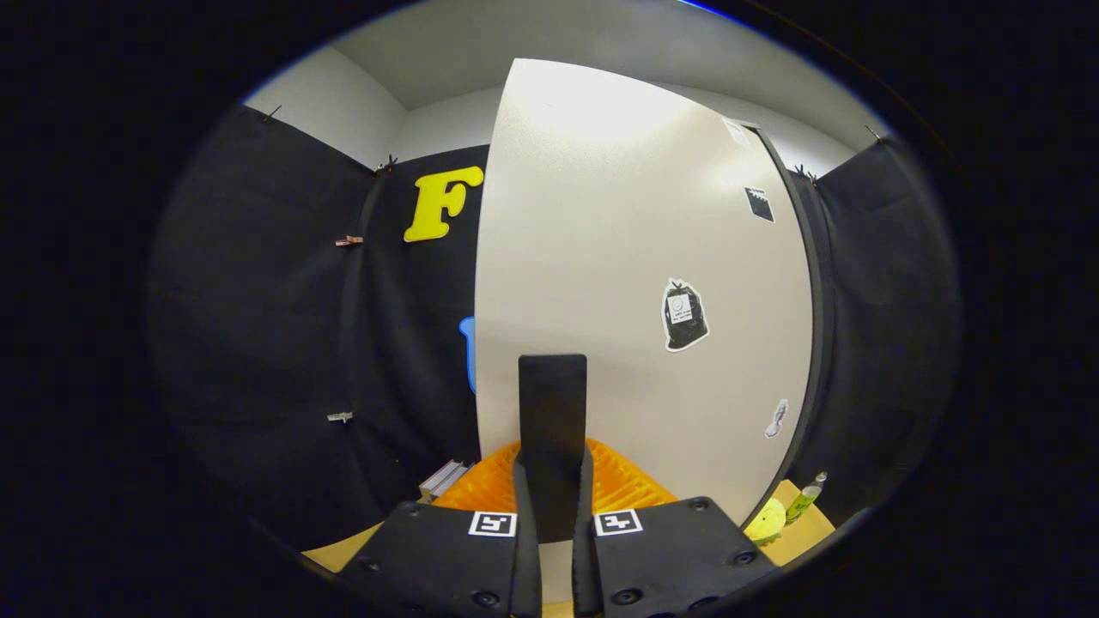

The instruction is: Open the shoe cabinet door, grab the shoes and put them into the shoe cabinet, then close the shoe cabinet door.

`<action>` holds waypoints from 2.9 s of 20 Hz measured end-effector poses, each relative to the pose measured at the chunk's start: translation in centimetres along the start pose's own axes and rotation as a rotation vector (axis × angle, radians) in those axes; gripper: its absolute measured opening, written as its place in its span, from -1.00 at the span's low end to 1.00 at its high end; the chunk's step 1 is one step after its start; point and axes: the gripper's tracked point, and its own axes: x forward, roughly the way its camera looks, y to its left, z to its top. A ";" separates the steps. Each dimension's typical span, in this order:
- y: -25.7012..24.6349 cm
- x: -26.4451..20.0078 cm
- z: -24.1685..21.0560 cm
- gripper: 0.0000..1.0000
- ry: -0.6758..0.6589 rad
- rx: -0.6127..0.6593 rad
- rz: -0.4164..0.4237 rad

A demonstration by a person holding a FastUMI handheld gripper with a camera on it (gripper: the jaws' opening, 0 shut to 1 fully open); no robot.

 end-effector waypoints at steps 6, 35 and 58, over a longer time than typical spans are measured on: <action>-2.9 -5.2 0.4 -0.64 0.010 -0.007 -0.003; -26.4 -18.9 3.3 -0.79 0.047 0.044 -0.354; -8.7 -20.0 -16.9 0.98 0.440 0.067 -0.004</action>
